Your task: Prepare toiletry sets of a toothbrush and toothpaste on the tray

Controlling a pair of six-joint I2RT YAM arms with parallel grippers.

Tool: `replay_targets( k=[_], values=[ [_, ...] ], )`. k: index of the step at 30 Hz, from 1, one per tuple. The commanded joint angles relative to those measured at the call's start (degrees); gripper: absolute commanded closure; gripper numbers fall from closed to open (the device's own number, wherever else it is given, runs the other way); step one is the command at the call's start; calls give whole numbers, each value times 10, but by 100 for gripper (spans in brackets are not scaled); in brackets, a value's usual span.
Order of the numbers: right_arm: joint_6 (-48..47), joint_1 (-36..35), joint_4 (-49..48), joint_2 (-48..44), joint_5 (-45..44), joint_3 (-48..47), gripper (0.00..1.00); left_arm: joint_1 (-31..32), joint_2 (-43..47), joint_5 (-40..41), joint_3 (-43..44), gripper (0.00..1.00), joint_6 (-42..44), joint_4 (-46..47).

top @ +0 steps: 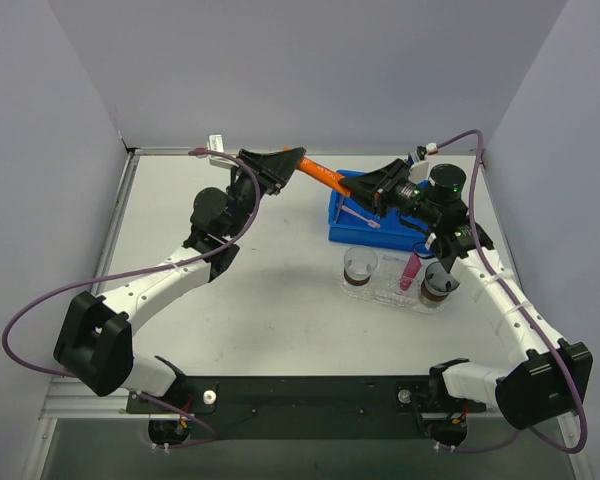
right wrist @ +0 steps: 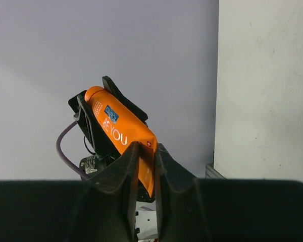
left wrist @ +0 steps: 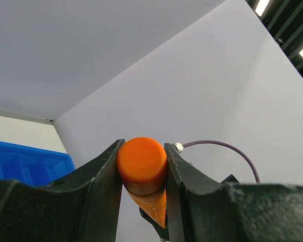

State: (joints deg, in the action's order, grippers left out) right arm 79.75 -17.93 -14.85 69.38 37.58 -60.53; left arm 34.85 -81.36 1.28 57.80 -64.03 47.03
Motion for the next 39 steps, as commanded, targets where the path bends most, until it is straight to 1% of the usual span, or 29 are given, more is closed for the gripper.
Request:
replay_targets(
  k=[1,3,5,6,7,8,10,11,13,14,15,18,22,23,24,25,26,27,30,31,33,34,35,37,38,39],
  values=[
    [2,7,-66,-28,14,1,96,7,0,-30,20,100,0,40],
    [-2,11,-71,-30,14,2,100,7,0,-51,16,100,0,40],
    [-11,13,-71,-34,14,2,100,7,-1,-69,14,100,-1,34],
    [-14,18,-73,-35,14,3,100,7,-3,-92,13,100,-2,29],
    [-23,19,-74,-38,14,2,100,7,-3,-101,11,95,-2,23],
    [-27,23,-75,-41,14,3,100,7,-2,-110,9,82,-2,11],
    [-35,31,-79,-49,14,5,100,7,4,-118,-3,72,-2,3],
    [-40,33,-80,-52,14,9,100,6,11,-117,-8,58,0,-2],
    [-42,43,-83,-62,11,13,100,4,17,-110,-15,43,6,-11],
    [-45,46,-83,-65,11,16,100,2,23,-109,-19,38,11,-24],
    [-46,49,-83,-67,12,17,100,0,26,-109,-20,29,15,-32],
    [-61,62,-70,-77,16,16,100,-12,37,-110,-23,22,29,-60],
    [-128,76,12,-95,15,-6,100,-40,56,-110,-41,19,36,-74],
    [-151,78,64,-99,12,-14,100,-53,66,-109,-50,19,36,-76],
    [-197,79,96,-109,3,-30,100,-58,71,-109,-53,19,39,-78],
    [-226,80,129,-115,-23,-41,100,-64,76,-109,-57,19,45,-80],
    [-251,81,192,-119,-34,-49,100,-75,86,-111,-59,19,50,-87],
    [-300,82,221,-125,-44,-59,100,-80,91,-112,-62,19,55,-93],
    [-360,84,316,-136,-73,-100,100,-90,107,-116,-49,18,98,-137],
    [-389,84,335,-138,-80,-114,100,-91,110,-116,-42,19,134,-175],
    [-420,85,394,-142,-98,-129,100,-91,113,-126,-22,19,175,-216],
    [-448,85,416,-141,-107,-137,100,-91,114,-130,-3,19,214,-255],
    [-463,85,466,-140,-123,-157,100,-91,116,-133,6,19,232,-274],
    [-491,85,516,-138,-145,-179,100,-91,117,-134,22,19,279,-324],
    [-515,85,563,-136,-157,-200,100,-91,122,-132,25,19,291,-337],
    [-528,84,583,-132,-180,-214,100,-91,125,-130,26,19,303,-348]
  ],
)
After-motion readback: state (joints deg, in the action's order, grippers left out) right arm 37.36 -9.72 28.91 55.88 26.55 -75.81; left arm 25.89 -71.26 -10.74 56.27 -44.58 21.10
